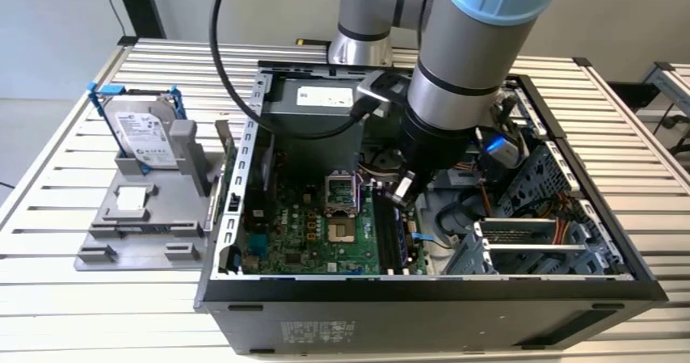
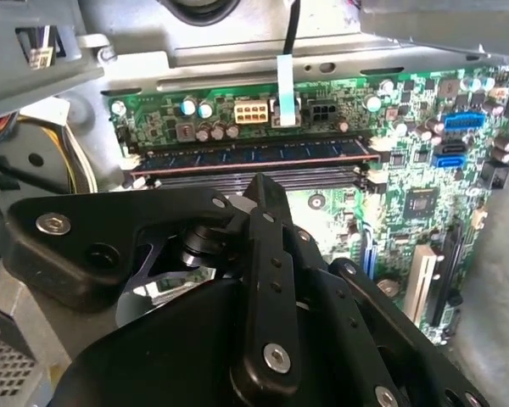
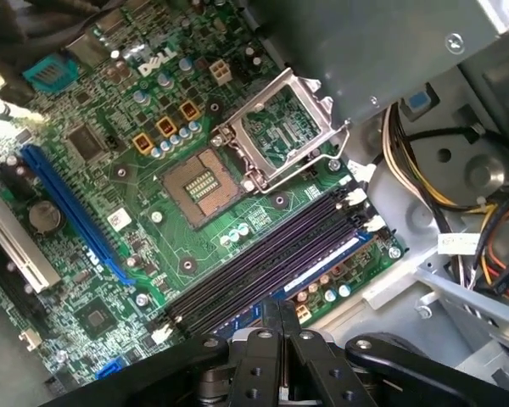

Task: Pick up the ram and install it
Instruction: 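Press down the ram until it locks into place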

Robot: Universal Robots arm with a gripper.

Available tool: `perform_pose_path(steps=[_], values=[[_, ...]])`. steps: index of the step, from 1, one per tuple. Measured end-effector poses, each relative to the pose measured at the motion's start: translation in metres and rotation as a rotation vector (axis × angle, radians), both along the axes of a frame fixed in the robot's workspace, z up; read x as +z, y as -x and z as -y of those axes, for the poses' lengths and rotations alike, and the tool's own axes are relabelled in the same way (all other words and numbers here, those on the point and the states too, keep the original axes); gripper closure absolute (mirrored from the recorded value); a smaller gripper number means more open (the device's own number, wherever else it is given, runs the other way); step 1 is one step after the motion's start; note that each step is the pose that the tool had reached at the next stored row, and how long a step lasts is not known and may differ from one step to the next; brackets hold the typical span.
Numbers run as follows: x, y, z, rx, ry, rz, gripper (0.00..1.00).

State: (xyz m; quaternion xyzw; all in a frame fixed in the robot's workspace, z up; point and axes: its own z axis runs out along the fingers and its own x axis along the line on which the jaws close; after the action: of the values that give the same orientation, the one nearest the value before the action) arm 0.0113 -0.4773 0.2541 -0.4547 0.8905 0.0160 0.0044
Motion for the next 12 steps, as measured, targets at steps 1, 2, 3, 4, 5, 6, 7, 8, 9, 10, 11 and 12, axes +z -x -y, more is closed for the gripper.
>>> perform_pose_path(steps=[1, 2, 3, 4, 5, 6, 7, 8, 9, 10, 11, 12], values=[[0.0000, 0.0000, 0.0000, 0.011, -0.0011, 0.0006, 1.00], [0.0000, 0.0000, 0.0000, 0.022, -0.0022, 0.0013, 1.00], [-0.0001, 0.0000, 0.0000, 0.033, -0.0032, 0.0019, 1.00], [-0.0001, 0.0000, 0.0000, 0.044, -0.0039, 0.0027, 1.00], [0.0000, -0.0001, 0.0000, 0.055, -0.0043, 0.0033, 1.00], [-0.0001, 0.0000, -0.0001, 0.067, -0.0045, 0.0037, 1.00], [-0.0001, 0.0000, -0.0001, 0.078, -0.0048, 0.0038, 1.00], [0.0000, 0.0000, 0.0000, 0.090, -0.0049, 0.0037, 1.00], [-0.0001, 0.0000, 0.0000, 0.101, -0.0051, 0.0038, 1.00], [-0.0001, -0.0001, 0.0000, 0.114, -0.0053, 0.0038, 1.00], [0.0000, -0.0002, 0.0000, 0.124, -0.0053, 0.0038, 1.00], [0.0000, -0.0004, 0.0000, 0.134, -0.0054, 0.0038, 1.00]])
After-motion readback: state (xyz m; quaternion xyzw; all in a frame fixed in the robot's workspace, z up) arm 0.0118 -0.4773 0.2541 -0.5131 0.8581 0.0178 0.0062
